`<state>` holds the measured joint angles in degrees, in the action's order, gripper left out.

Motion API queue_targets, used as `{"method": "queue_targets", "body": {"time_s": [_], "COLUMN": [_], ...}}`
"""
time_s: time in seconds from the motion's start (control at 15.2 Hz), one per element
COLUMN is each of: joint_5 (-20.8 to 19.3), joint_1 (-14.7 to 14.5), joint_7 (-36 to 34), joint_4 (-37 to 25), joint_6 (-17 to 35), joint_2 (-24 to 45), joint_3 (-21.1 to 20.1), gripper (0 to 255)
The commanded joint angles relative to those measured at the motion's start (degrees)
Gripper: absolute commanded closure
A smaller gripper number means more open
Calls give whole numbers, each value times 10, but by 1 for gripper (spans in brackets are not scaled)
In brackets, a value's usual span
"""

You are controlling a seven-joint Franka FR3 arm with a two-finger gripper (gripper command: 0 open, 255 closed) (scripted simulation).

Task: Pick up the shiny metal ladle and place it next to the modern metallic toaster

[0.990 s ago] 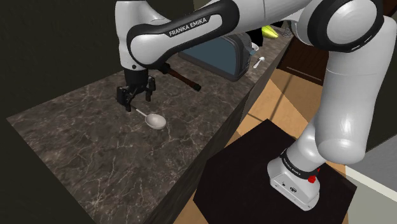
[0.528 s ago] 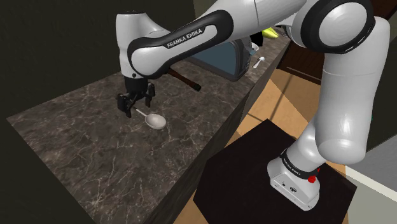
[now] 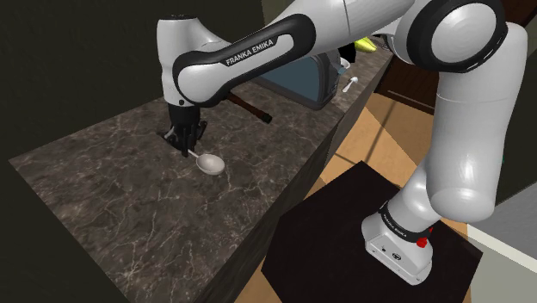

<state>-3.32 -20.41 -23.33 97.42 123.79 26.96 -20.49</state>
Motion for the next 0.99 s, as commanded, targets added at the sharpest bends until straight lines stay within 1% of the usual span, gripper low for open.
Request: {"method": "queue_targets", "body": {"time_s": [0.0, 0.4, 0.92], "joint_5": [0, 0, 9], "joint_1": [0, 0, 3], "joint_7": [0, 0, 1], "joint_4": [0, 0, -26], "joint_6": [0, 0, -51], "joint_2": [0, 0, -26], "joint_3": [0, 0, -5], "gripper": [255, 255, 255]}}
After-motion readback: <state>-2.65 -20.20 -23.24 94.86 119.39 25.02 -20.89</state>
